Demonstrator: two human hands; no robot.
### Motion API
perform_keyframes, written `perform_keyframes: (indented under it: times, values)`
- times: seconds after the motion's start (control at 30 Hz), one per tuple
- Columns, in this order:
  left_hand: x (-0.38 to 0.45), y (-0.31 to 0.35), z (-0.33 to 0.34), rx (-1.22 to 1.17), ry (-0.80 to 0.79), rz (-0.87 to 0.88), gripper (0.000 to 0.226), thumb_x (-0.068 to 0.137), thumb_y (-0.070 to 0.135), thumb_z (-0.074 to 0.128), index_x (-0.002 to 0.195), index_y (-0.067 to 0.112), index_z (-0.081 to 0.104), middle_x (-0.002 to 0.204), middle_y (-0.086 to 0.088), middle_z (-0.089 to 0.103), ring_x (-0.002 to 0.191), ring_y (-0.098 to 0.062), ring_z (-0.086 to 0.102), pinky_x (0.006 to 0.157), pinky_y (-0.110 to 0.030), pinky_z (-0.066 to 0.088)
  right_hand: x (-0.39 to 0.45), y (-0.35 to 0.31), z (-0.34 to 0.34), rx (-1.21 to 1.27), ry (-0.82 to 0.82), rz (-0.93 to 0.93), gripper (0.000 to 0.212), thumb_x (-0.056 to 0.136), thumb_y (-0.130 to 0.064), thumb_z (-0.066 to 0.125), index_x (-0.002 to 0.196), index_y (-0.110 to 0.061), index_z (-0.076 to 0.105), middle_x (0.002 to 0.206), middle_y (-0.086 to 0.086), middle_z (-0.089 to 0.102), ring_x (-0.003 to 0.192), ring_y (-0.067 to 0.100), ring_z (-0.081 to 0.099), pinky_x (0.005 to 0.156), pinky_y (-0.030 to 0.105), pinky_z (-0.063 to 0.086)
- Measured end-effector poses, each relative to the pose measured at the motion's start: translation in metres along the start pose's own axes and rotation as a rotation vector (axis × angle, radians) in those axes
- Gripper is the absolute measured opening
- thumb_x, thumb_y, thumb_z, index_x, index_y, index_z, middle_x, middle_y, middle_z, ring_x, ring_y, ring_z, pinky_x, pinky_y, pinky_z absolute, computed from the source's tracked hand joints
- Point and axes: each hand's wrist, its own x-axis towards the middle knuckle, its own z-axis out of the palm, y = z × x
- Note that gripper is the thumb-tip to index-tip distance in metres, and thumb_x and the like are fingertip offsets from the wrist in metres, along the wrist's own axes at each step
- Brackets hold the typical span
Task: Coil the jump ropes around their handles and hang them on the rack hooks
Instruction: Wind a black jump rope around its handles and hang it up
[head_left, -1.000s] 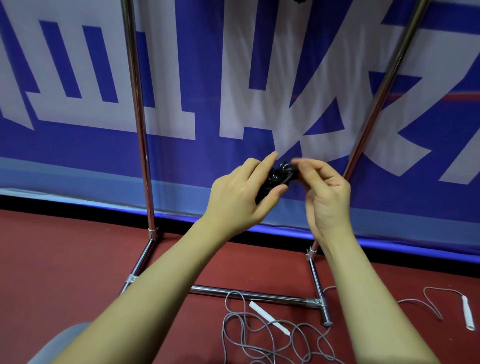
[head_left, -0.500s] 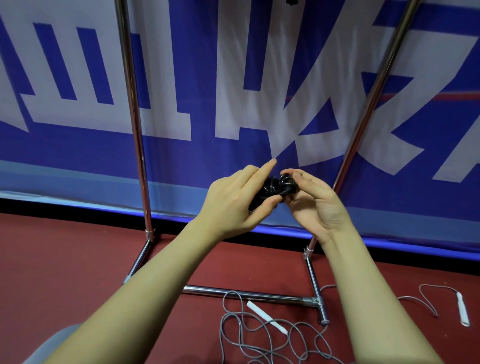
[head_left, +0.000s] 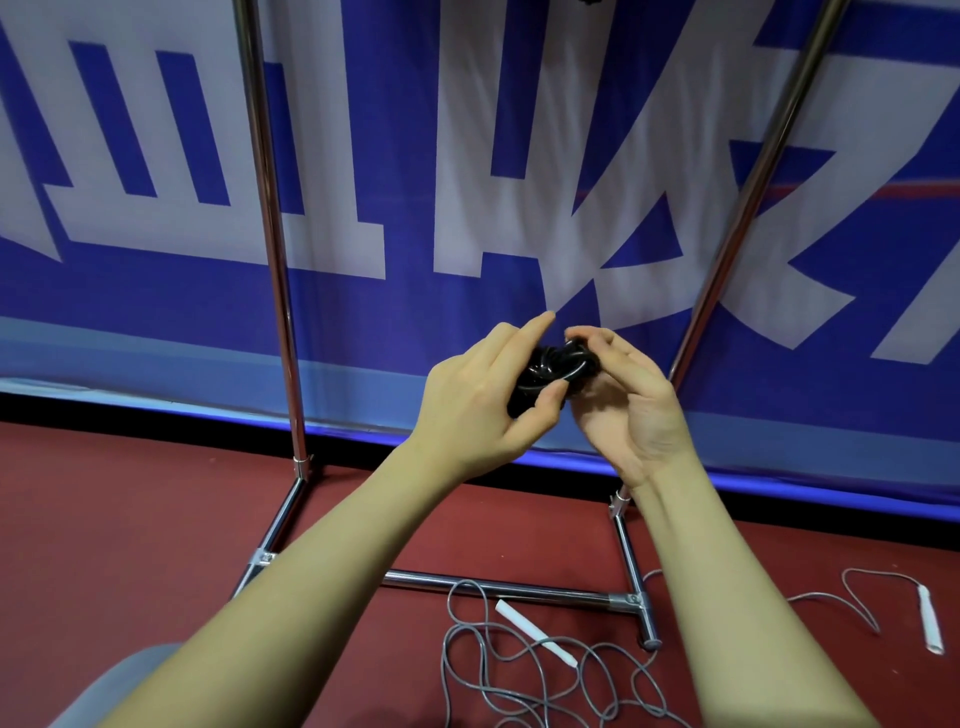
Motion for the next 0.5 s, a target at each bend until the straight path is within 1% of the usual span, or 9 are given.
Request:
perform_keyframes:
  times: [0.07, 0.1, 0.13, 0.17, 0.23, 0.3, 0.37, 0.4, 0.5]
  values:
    - [0.000, -0.002, -0.001, -0.001, -0.018, 0.010, 0.054, 0.087, 0.036, 0.048, 0.126, 0.001, 0.060, 0.086, -0.003, 0.062, 0.068, -0.012, 0.050, 0.046, -0.024, 0.038, 0.002, 0.000, -0.005, 0.013, -0.051, 0.055, 0.027, 0.058, -0.030, 0.086, 0.079, -0.014, 0.077, 0.073, 0.001, 0.064, 0.069, 0.013, 0.060, 0.063, 0.022, 0.050]
    - [-0.001, -0.003, -0.001, -0.001, -0.027, 0.010, 0.055, 0.086, 0.036, 0.048, 0.126, 0.001, 0.059, 0.086, -0.003, 0.062, 0.068, -0.012, 0.050, 0.045, -0.025, 0.039, 0.002, 0.001, -0.007, 0.006, -0.053, 0.074, 0.033, 0.054, -0.032, 0.088, 0.079, -0.013, 0.077, 0.074, 0.002, 0.065, 0.070, 0.013, 0.061, 0.065, 0.022, 0.050]
    - [-0.002, -0.005, -0.002, -0.003, -0.033, 0.006, 0.055, 0.086, 0.036, 0.048, 0.127, 0.001, 0.059, 0.086, -0.003, 0.062, 0.068, -0.012, 0.050, 0.045, -0.025, 0.040, 0.002, 0.001, -0.006, 0.001, -0.043, 0.084, 0.033, 0.055, -0.031, 0.087, 0.079, -0.012, 0.076, 0.074, 0.003, 0.065, 0.071, 0.014, 0.061, 0.065, 0.022, 0.050]
    - [-0.002, -0.005, -0.002, -0.006, -0.039, -0.001, 0.055, 0.086, 0.036, 0.049, 0.127, 0.001, 0.059, 0.086, -0.003, 0.062, 0.068, -0.012, 0.050, 0.045, -0.025, 0.041, 0.002, 0.001, -0.005, -0.003, -0.029, 0.087, 0.030, 0.059, -0.028, 0.083, 0.080, -0.009, 0.075, 0.073, 0.003, 0.065, 0.071, 0.015, 0.060, 0.065, 0.022, 0.050]
    - [-0.002, -0.005, -0.002, -0.013, -0.049, -0.019, 0.055, 0.086, 0.036, 0.048, 0.128, 0.003, 0.058, 0.087, -0.002, 0.062, 0.066, -0.013, 0.052, 0.045, -0.027, 0.043, 0.001, 0.000, 0.000, -0.009, 0.020, 0.073, 0.019, 0.071, -0.018, 0.067, 0.082, -0.002, 0.066, 0.068, 0.005, 0.063, 0.066, 0.015, 0.058, 0.059, 0.021, 0.049]
    - [-0.001, -0.004, -0.002, -0.016, -0.052, -0.032, 0.054, 0.086, 0.037, 0.048, 0.128, 0.004, 0.059, 0.087, -0.002, 0.062, 0.064, -0.016, 0.055, 0.045, -0.029, 0.045, 0.001, -0.001, 0.003, -0.023, 0.052, 0.038, 0.013, 0.075, -0.011, 0.057, 0.082, 0.000, 0.060, 0.065, 0.004, 0.061, 0.063, 0.014, 0.056, 0.057, 0.021, 0.047]
    - [-0.001, -0.003, -0.001, -0.009, -0.060, -0.042, 0.053, 0.086, 0.037, 0.049, 0.127, 0.006, 0.061, 0.087, -0.003, 0.062, 0.063, -0.019, 0.057, 0.045, -0.032, 0.047, 0.001, 0.002, 0.002, -0.067, 0.083, 0.001, 0.008, 0.081, -0.007, 0.056, 0.082, 0.000, 0.060, 0.067, 0.004, 0.062, 0.066, 0.014, 0.055, 0.063, 0.022, 0.045]
    - [-0.002, -0.002, -0.001, -0.011, -0.064, -0.059, 0.052, 0.086, 0.038, 0.049, 0.126, 0.006, 0.062, 0.088, -0.003, 0.062, 0.064, -0.019, 0.058, 0.046, -0.033, 0.047, 0.002, 0.004, 0.002, -0.098, 0.104, -0.019, 0.009, 0.086, -0.005, 0.054, 0.082, -0.001, 0.061, 0.068, 0.003, 0.062, 0.069, 0.014, 0.054, 0.066, 0.023, 0.043]
    - [-0.002, 0.004, -0.001, -0.058, -0.059, -0.166, 0.051, 0.086, 0.041, 0.047, 0.122, 0.009, 0.064, 0.090, -0.001, 0.062, 0.068, -0.017, 0.059, 0.050, -0.037, 0.050, -0.001, 0.010, 0.003, -0.081, 0.073, -0.061, 0.017, 0.091, -0.015, 0.053, 0.085, -0.005, 0.065, 0.074, 0.002, 0.064, 0.073, 0.013, 0.056, 0.070, 0.024, 0.045]
